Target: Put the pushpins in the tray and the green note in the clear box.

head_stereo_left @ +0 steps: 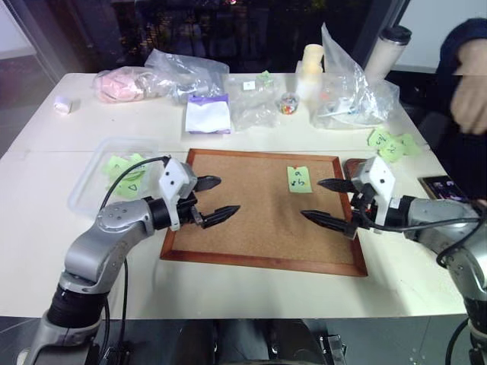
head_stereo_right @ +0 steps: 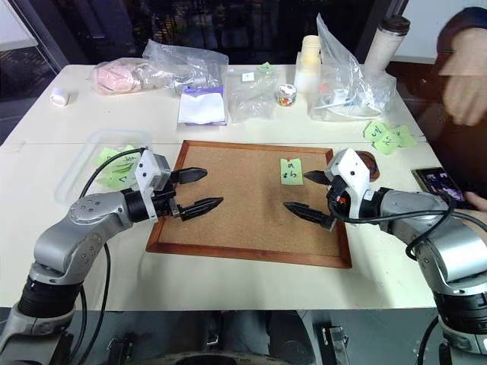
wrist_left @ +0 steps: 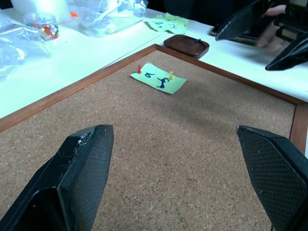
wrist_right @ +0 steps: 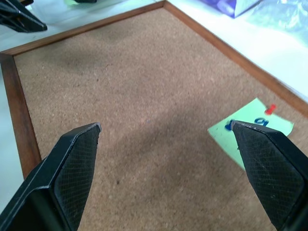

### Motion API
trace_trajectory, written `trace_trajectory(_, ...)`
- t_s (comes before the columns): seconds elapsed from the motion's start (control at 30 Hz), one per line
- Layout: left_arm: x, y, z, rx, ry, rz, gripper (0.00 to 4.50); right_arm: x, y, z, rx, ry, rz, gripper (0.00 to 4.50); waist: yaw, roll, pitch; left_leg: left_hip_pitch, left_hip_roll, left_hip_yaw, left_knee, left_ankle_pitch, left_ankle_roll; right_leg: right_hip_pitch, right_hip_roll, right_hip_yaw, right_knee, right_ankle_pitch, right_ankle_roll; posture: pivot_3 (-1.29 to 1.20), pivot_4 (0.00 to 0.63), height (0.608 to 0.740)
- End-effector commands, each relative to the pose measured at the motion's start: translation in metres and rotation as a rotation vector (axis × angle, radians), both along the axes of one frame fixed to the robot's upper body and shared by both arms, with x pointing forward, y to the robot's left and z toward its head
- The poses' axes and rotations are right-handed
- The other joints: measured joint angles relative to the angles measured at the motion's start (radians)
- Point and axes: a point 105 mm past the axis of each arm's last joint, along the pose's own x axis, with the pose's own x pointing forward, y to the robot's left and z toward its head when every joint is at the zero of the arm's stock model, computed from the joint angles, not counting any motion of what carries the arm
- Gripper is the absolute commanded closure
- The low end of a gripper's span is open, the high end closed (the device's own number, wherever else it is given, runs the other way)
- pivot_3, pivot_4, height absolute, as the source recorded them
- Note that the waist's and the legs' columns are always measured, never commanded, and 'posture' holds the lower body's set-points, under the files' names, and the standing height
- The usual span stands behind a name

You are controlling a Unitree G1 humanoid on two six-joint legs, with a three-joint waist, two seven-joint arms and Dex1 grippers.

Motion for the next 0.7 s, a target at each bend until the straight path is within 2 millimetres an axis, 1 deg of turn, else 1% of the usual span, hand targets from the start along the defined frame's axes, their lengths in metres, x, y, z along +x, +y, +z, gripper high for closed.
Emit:
trace_trajectory(0.03,-0.002,-0.004,0.007,-0.008,-0.041,-0.024,0.03,0.000,-0.003,0.009,-0.011,-0.050,-0.004,0.00,0.000,0.000,0.000,0.000,0.000,0.000,0.000,0.000,0.000,0.000,0.000,0.000,0.000,0.000,0.000,0.00,0.150,0.740)
trace_trajectory(0.43,-0.002,-0.006,0.007,-0.015,-0.028,-0.016,0.03,0.000,-0.006,0.007,-0.019,-0.044,-0.017,0.00,0.000,0.000,0.000,0.000,0.000,0.000,0.000,0.000,0.000,0.000,0.000,0.000,0.000,0.000,0.000,0.00,0.150,0.740)
trace_trajectory(0.7,0.000,-0.015,0.004,-0.002,-0.049,-0.013,0.03,0.001,-0.007,0.008,-0.023,-0.047,-0.019,0.00,0.000,0.000,0.000,0.000,0.000,0.000,0.000,0.000,0.000,0.000,0.000,0.000,0.000,0.000,0.000,0.00,0.150,0.740)
